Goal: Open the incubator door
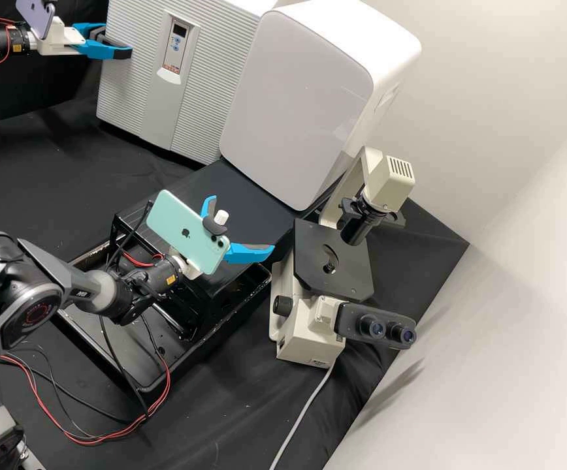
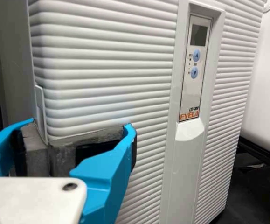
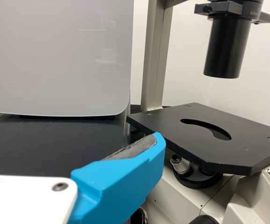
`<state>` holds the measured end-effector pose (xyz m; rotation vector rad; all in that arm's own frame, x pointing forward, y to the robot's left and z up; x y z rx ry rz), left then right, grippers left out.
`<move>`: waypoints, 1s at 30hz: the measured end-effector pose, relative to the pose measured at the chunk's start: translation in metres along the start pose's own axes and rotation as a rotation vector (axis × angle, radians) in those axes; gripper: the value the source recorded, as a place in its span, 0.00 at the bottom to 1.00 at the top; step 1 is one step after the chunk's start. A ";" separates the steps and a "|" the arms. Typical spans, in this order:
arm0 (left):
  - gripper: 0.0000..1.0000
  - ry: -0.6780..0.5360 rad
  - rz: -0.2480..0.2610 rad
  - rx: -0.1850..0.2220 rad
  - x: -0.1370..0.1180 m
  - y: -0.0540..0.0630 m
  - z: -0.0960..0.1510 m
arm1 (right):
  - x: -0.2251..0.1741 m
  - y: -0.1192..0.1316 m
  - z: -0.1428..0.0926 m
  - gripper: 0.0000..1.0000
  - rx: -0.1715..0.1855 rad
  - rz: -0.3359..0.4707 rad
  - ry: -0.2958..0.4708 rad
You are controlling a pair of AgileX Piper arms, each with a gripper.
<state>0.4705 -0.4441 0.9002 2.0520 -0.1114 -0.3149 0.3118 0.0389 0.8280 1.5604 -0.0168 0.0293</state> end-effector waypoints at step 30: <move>0.00 0.009 0.012 -0.055 -0.010 -0.003 0.003 | 0.000 0.000 0.000 1.00 0.000 0.000 0.000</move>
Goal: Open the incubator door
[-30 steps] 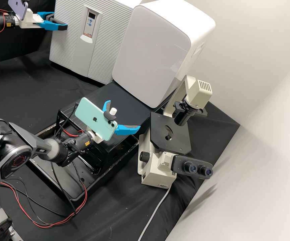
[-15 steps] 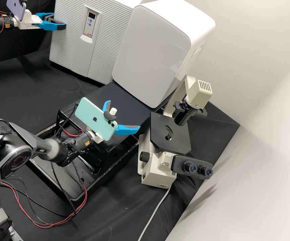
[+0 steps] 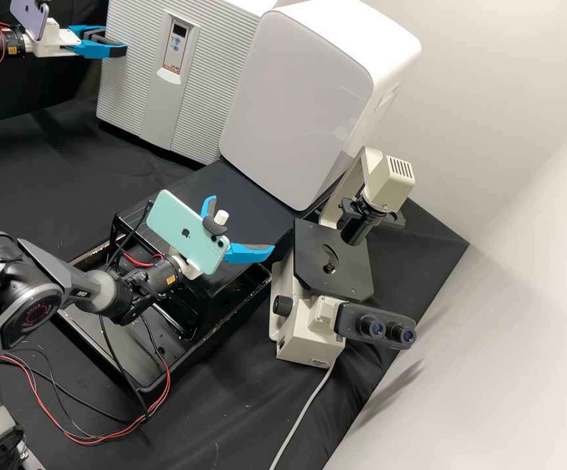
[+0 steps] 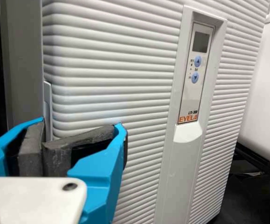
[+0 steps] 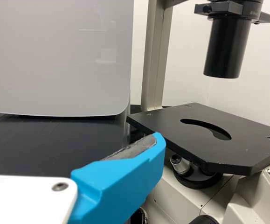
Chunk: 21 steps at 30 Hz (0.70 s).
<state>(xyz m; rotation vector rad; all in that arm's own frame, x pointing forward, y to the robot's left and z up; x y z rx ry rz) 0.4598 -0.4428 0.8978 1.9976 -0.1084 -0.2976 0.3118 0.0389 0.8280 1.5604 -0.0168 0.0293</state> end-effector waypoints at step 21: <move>0.00 -0.002 -0.004 0.015 -0.001 0.003 0.001 | 0.000 0.000 0.000 1.00 0.000 0.000 0.000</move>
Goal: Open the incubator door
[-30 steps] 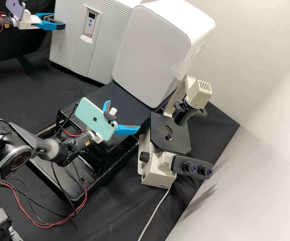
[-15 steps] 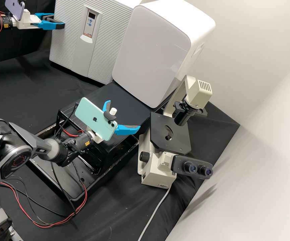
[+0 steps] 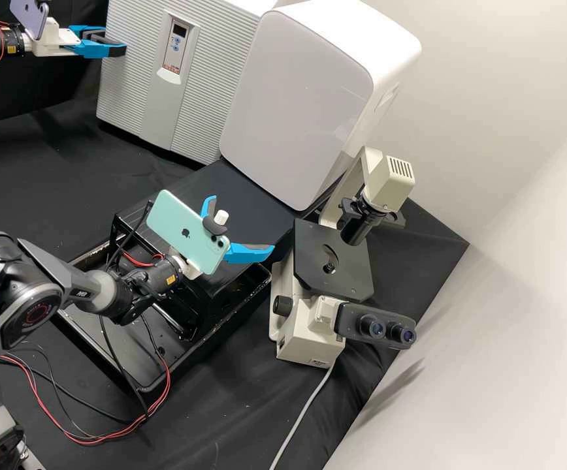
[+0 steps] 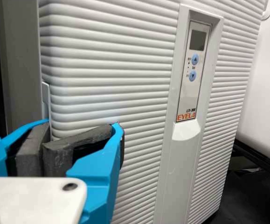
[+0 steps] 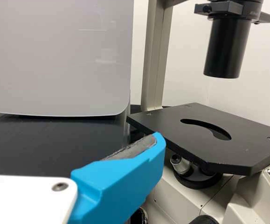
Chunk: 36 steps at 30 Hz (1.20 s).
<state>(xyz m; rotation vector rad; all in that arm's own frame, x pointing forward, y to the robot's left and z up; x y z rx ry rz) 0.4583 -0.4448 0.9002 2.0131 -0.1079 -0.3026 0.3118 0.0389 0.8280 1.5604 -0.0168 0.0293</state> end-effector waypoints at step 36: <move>0.00 -0.026 -0.020 0.001 -0.019 -0.001 0.010 | 0.000 0.000 0.000 1.00 0.000 0.000 0.000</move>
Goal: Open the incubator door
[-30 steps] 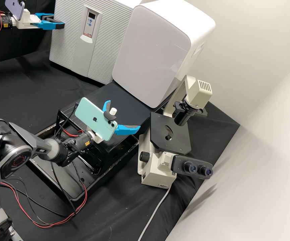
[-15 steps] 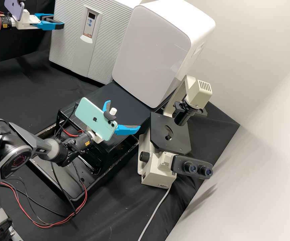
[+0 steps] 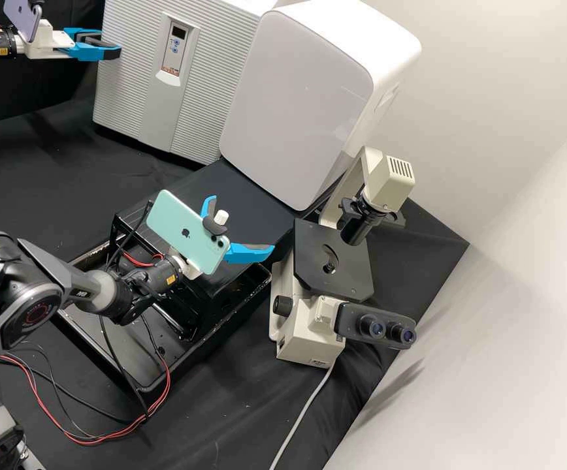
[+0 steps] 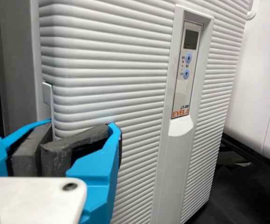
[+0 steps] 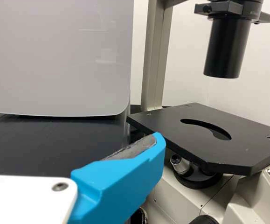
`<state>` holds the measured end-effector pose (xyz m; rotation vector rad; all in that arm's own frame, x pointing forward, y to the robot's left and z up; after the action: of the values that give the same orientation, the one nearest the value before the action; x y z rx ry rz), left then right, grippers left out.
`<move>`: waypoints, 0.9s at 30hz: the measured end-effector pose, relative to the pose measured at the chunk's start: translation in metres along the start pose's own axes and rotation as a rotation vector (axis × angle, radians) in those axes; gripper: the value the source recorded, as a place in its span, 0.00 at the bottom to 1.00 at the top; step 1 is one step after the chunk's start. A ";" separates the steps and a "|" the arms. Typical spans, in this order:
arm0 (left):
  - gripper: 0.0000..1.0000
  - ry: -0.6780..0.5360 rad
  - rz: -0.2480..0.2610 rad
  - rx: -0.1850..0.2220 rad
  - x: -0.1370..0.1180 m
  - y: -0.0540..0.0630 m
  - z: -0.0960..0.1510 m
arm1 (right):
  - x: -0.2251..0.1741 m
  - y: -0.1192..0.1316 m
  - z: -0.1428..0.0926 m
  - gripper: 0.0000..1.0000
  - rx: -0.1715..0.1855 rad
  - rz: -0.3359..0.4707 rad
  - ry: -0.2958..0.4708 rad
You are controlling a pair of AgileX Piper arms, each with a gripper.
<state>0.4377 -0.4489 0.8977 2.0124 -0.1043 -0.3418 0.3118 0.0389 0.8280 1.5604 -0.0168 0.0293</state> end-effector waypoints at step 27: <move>0.00 -0.137 0.057 -0.066 -0.071 -0.004 0.030 | 0.000 0.000 0.000 1.00 0.000 0.000 0.000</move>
<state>0.3613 -0.4576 0.8952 1.9162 -0.2328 -0.4410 0.3118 0.0389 0.8280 1.5604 -0.0168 0.0293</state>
